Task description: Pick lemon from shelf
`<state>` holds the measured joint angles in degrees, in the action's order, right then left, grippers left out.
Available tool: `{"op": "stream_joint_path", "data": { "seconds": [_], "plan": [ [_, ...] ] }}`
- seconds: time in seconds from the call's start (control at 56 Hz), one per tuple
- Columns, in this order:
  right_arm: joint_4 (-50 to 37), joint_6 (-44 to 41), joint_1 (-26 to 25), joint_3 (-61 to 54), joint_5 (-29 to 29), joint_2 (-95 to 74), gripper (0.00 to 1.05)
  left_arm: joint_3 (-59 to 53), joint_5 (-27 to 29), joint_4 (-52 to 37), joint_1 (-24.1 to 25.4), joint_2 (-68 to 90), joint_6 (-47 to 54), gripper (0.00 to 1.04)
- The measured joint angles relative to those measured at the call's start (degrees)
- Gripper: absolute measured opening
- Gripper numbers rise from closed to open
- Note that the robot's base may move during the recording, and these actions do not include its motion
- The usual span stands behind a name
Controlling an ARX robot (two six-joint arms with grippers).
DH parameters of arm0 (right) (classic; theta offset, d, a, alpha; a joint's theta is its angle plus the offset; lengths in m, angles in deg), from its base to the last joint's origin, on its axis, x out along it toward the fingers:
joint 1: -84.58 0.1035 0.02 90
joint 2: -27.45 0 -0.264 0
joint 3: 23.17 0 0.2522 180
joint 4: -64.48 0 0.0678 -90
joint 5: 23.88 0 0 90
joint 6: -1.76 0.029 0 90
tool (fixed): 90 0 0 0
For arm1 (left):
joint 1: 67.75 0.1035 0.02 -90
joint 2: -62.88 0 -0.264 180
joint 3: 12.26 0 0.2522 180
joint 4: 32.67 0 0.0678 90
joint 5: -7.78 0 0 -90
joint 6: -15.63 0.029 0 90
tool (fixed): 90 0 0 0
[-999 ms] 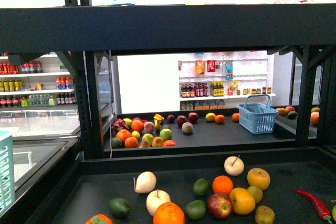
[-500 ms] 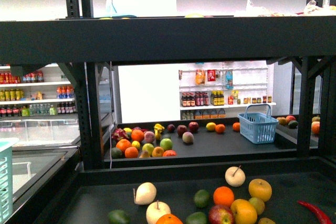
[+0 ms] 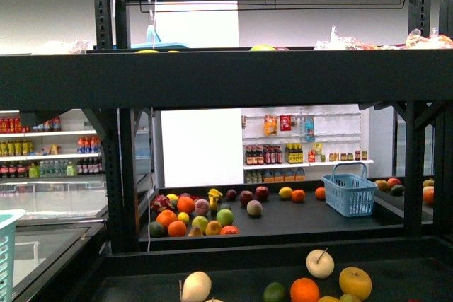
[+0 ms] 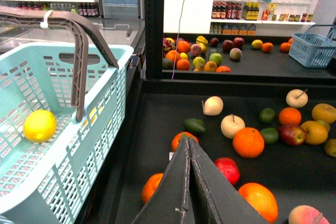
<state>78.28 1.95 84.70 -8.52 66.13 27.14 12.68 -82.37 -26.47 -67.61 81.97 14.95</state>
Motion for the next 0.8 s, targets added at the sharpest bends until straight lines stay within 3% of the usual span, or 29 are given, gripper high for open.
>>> {"op": "stream_joint_path", "data": {
  "seconds": [0.393,0.5,0.732,0.803],
  "plan": [
    [0.0,0.0,0.0,0.0,0.0,0.0,0.97,-6.7,0.0,0.3,0.0,-7.6,0.0,0.03],
    [0.0,0.0,0.0,0.0,0.0,0.0,0.97,-7.5,0.1,7.4,0.0,-14.4,0.0,0.03],
    [0.0,0.0,0.0,0.0,0.0,0.0,0.97,-8.7,0.2,7.6,0.0,-17.1,0.1,0.03],
    [0.0,0.0,0.0,0.0,0.0,0.0,0.97,-10.3,0.2,7.6,0.0,-18.5,0.1,0.11]
  ]
}}
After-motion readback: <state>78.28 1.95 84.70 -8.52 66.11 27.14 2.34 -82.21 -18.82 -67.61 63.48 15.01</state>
